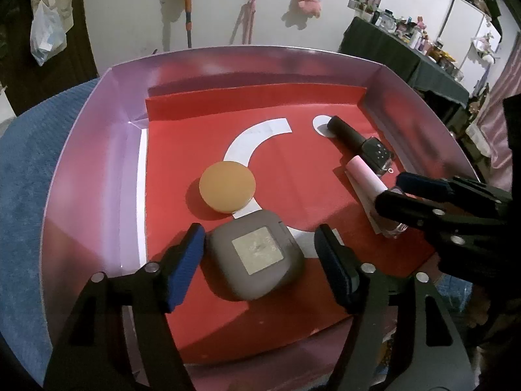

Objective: Organize rigid objects
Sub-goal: 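Open left gripper to release the compact while right gripper releases the pink polish, then withdraw both grippers from the box back toward the remaining items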

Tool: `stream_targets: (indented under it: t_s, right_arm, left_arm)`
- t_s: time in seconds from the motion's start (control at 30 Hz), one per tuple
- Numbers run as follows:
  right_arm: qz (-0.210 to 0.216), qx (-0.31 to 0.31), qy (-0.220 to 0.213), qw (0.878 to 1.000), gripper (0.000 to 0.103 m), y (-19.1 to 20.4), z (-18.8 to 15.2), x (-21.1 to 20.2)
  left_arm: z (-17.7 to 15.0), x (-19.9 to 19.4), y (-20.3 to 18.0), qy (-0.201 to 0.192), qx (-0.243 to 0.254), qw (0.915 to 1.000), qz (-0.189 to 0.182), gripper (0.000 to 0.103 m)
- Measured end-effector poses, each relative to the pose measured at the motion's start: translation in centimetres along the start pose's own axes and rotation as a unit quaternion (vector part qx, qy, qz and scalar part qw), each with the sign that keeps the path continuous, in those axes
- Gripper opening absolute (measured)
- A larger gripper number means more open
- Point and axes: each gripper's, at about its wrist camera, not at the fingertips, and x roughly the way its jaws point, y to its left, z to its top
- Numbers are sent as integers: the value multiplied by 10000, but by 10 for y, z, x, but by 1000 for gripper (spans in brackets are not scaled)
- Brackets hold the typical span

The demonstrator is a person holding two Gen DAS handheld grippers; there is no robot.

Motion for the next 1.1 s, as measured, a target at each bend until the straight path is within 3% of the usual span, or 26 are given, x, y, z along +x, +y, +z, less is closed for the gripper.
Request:
stream_targets:
  t_s: [0.3,0.37,0.7,0.83,1.1]
  right_arm:
    - [378,120,-459,9982,73,4,-9,-43]
    - [442,91,-571,9973,79,8,-12,-53]
    - [814,-93,-1102,9905,100,25,-27,-99]
    - [970,-111,-1195,9880,103,28,-36,-110]
    - [972,-210,-1419,9849,103,33,-58,-124]
  left_arm:
    - [-5,-22,-10,-316,169,9993,87,76]
    - [-8,-28,-12,-378,211,9990,67,84]
    - [-23,-60,-18,-688,206,9973,-150,94]
    - [-34,-73,-19,-861,194,9960,-128,103]
    - [-58,-88,-18,-1070,73,9941,-133,103]
